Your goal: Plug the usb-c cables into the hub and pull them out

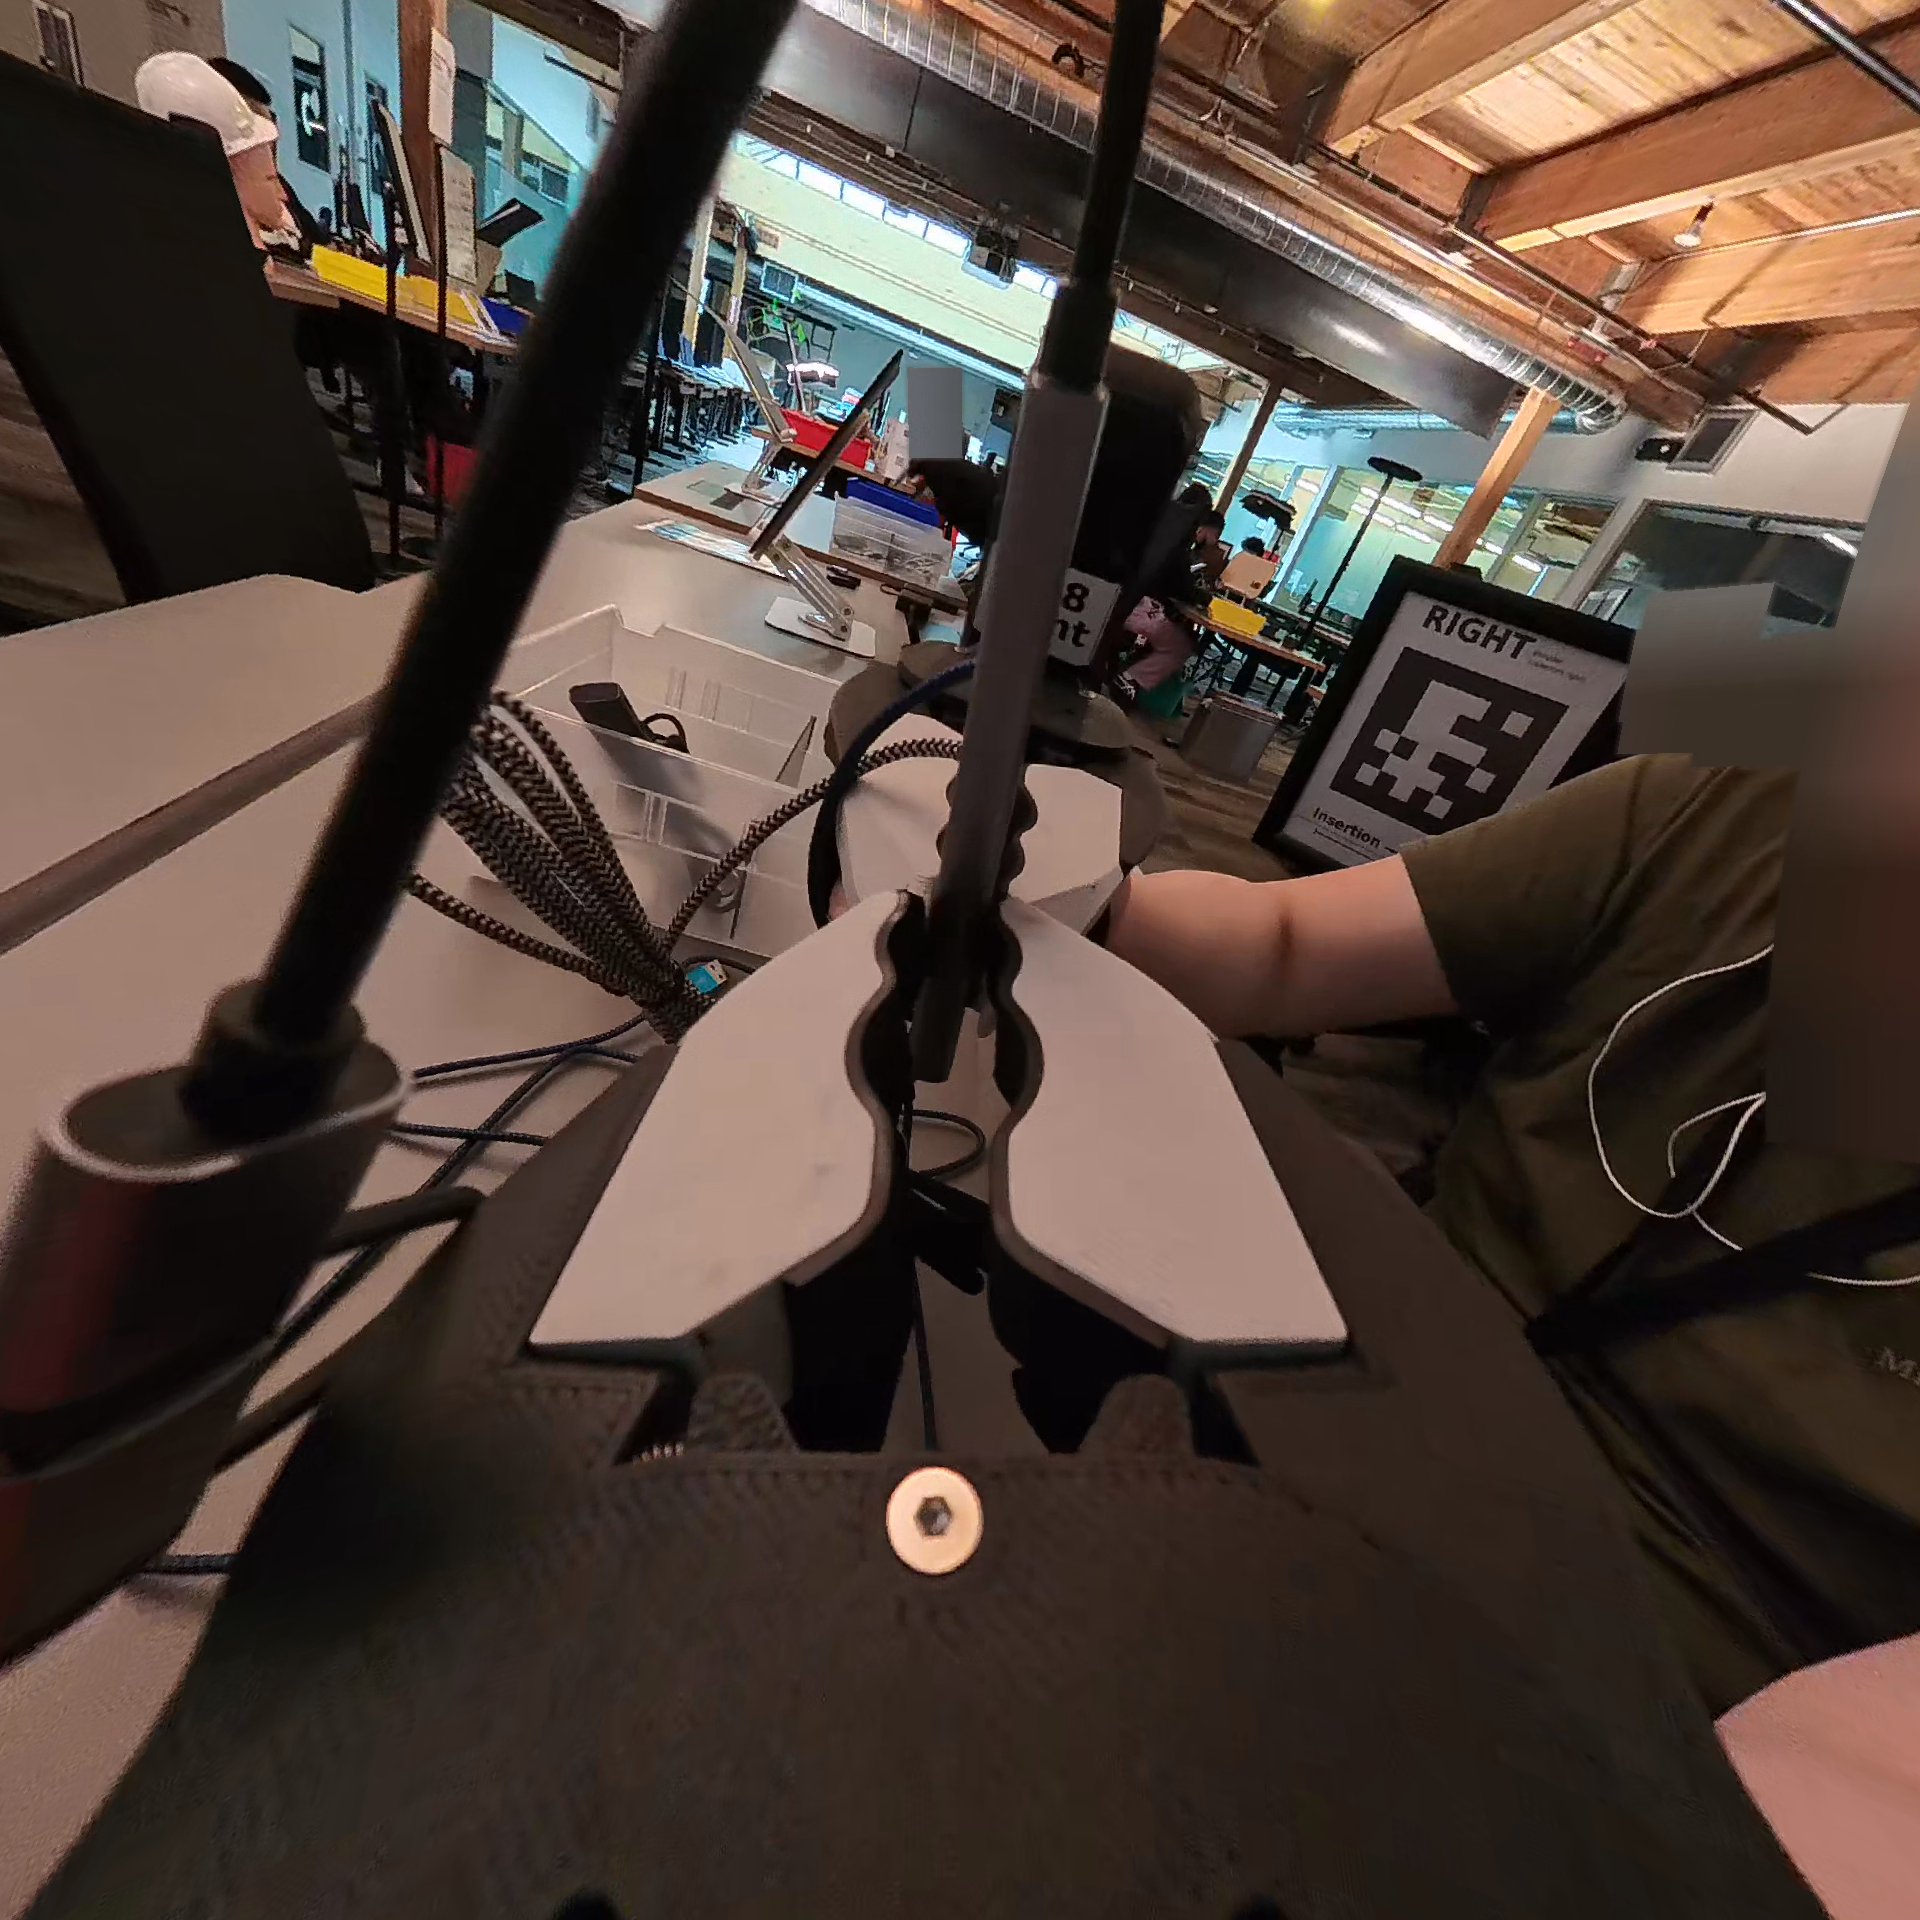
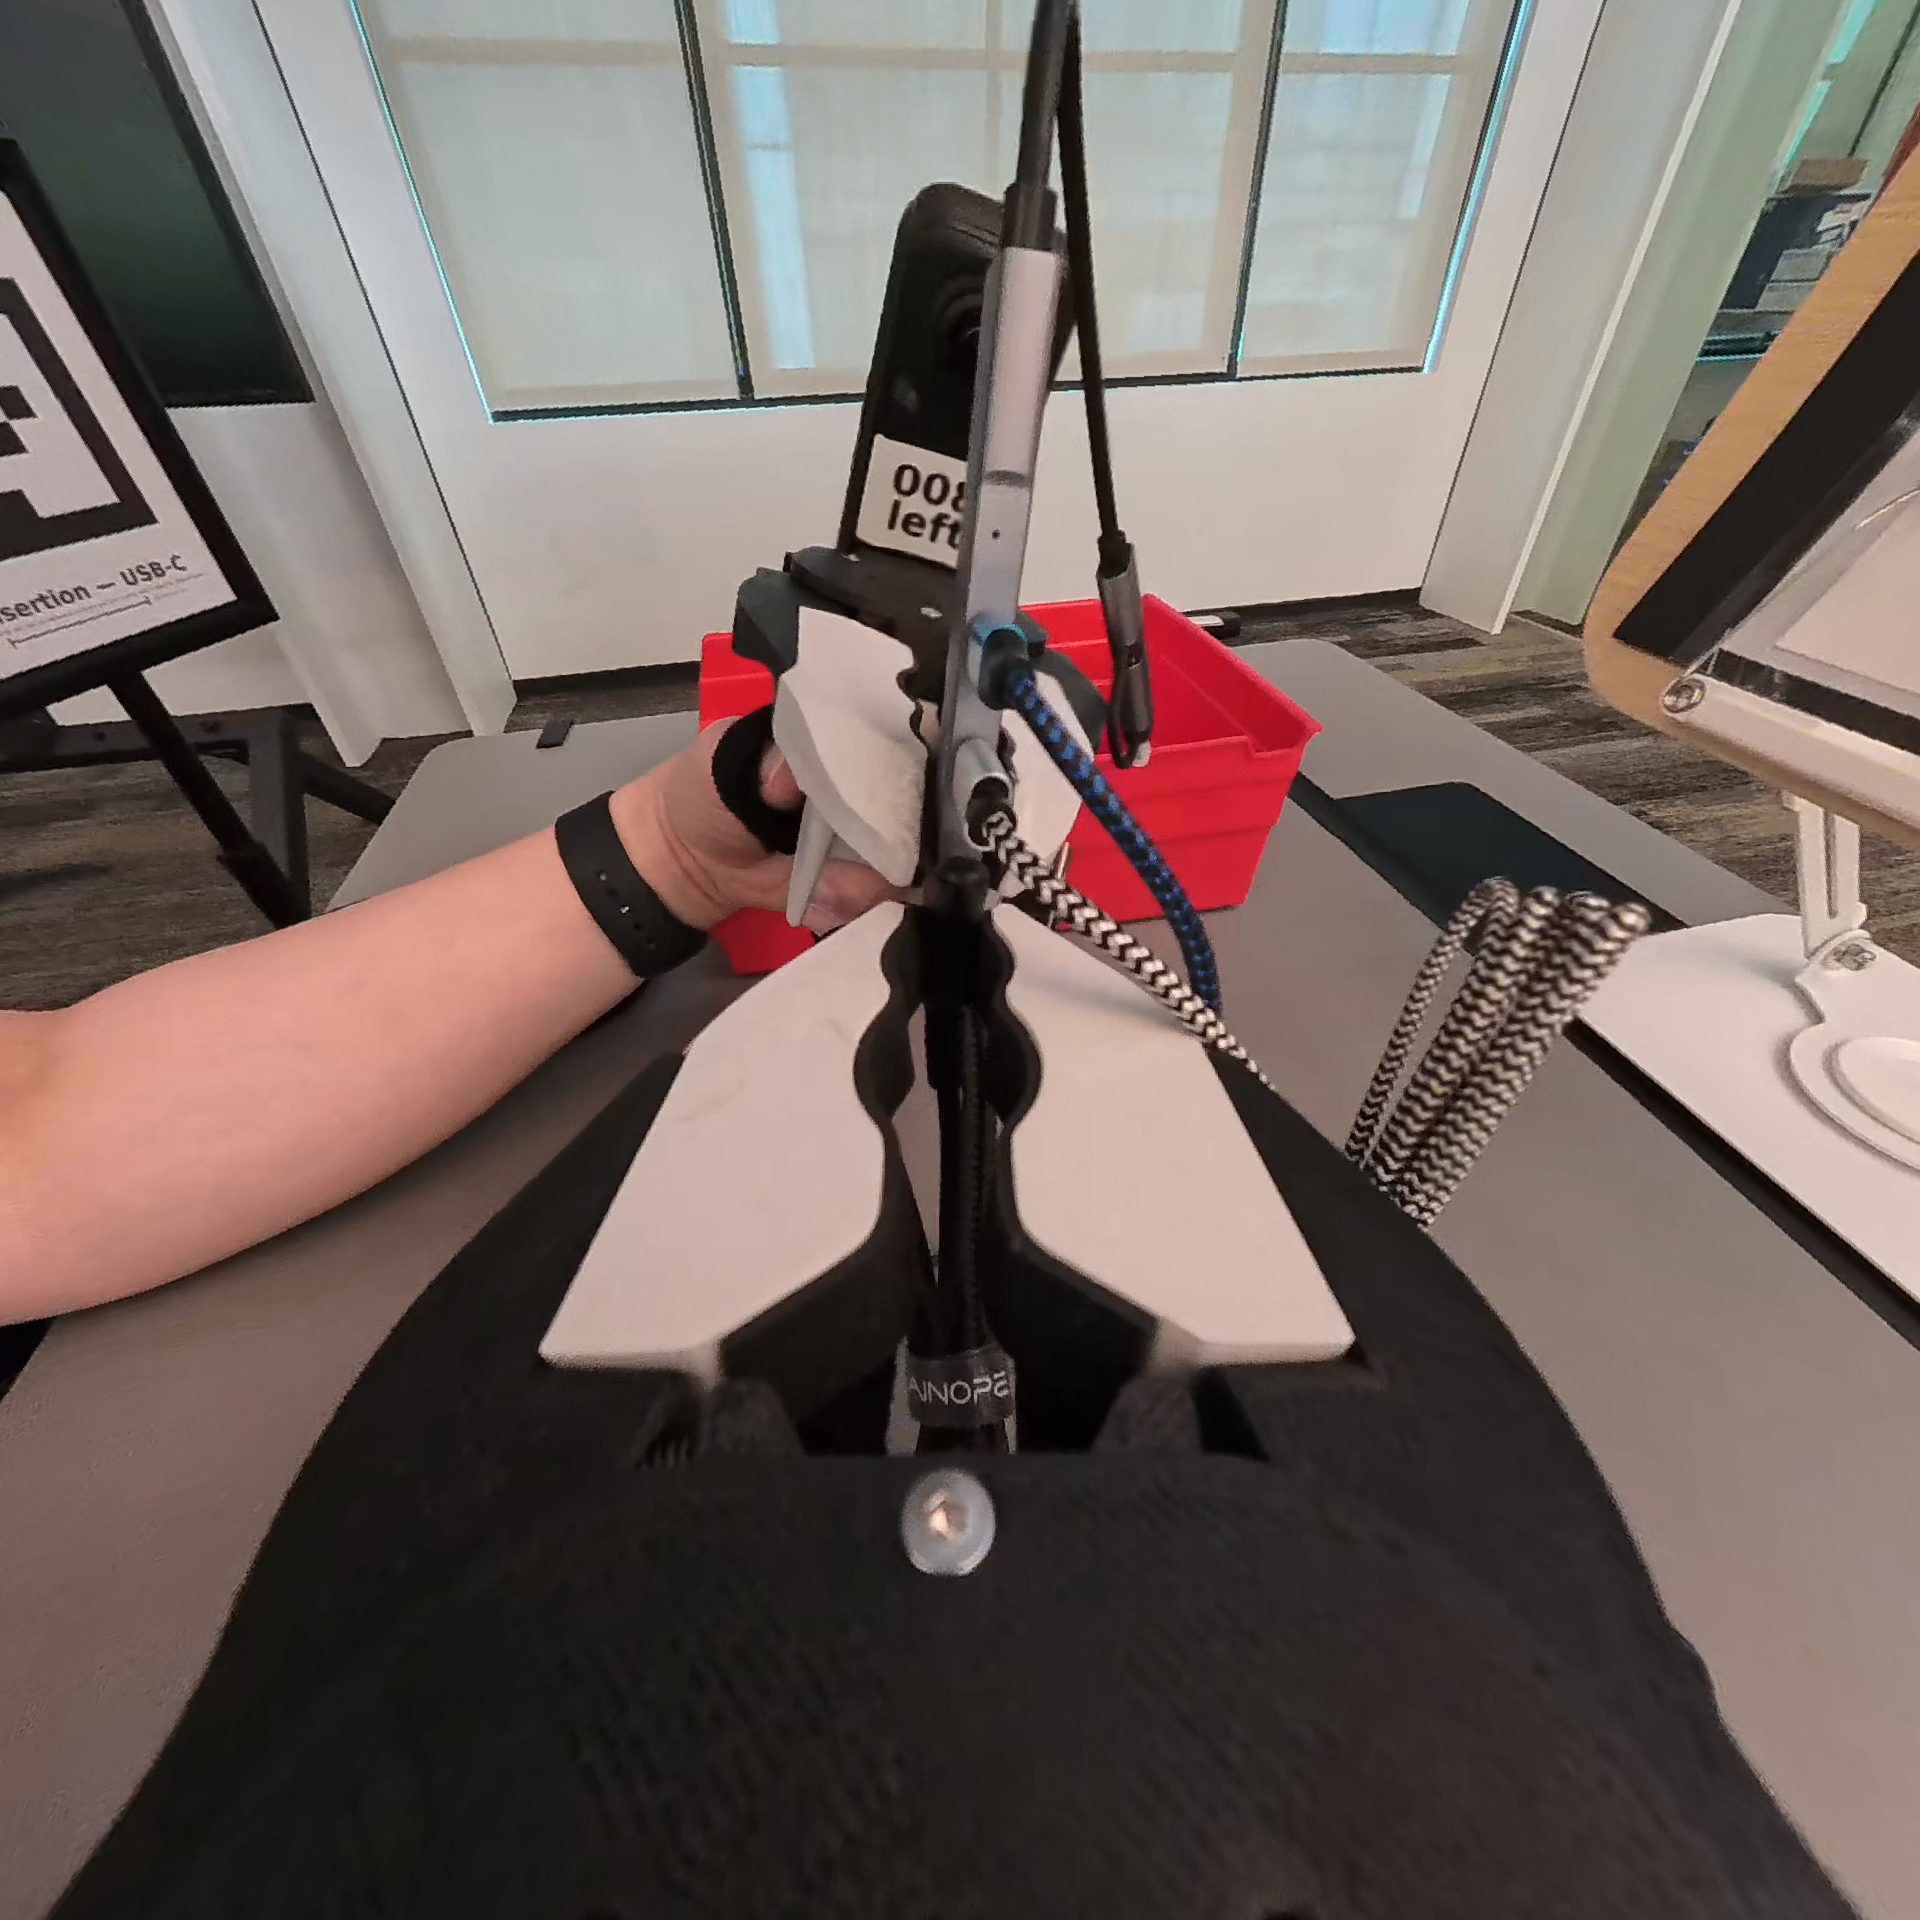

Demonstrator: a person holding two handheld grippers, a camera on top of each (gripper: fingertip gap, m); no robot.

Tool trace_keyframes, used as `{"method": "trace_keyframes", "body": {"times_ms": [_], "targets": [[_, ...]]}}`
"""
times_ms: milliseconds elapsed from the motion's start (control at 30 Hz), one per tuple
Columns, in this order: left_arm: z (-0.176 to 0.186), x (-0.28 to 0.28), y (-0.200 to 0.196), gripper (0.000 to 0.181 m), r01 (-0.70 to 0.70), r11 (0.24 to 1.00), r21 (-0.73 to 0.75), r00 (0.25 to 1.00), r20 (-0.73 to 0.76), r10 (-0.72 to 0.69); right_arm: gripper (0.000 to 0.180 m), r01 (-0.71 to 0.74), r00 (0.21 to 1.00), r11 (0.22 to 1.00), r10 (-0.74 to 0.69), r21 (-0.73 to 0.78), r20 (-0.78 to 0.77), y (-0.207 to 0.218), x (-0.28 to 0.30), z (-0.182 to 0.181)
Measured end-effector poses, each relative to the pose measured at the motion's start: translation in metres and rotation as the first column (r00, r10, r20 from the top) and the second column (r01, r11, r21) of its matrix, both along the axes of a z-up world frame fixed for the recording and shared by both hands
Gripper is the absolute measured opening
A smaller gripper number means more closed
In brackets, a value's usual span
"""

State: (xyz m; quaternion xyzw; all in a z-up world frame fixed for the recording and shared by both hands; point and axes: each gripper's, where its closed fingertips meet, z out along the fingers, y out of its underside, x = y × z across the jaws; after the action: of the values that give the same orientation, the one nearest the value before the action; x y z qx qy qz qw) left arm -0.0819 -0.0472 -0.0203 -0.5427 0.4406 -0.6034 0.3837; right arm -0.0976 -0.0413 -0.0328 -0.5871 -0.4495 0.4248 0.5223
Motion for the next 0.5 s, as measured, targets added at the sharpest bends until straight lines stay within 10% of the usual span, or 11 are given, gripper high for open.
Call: {"method": "trace_keyframes", "body": {"times_ms": [500], "targets": [[-0.0014,-0.002,0.0034,0.009,-0.019,1.0,-0.013,0.999,-0.045,0.019,0.016,-0.044,0.999,0.995,0.042,-0.093,-0.02,-0.0004,-0.0017,-0.0014]]}}
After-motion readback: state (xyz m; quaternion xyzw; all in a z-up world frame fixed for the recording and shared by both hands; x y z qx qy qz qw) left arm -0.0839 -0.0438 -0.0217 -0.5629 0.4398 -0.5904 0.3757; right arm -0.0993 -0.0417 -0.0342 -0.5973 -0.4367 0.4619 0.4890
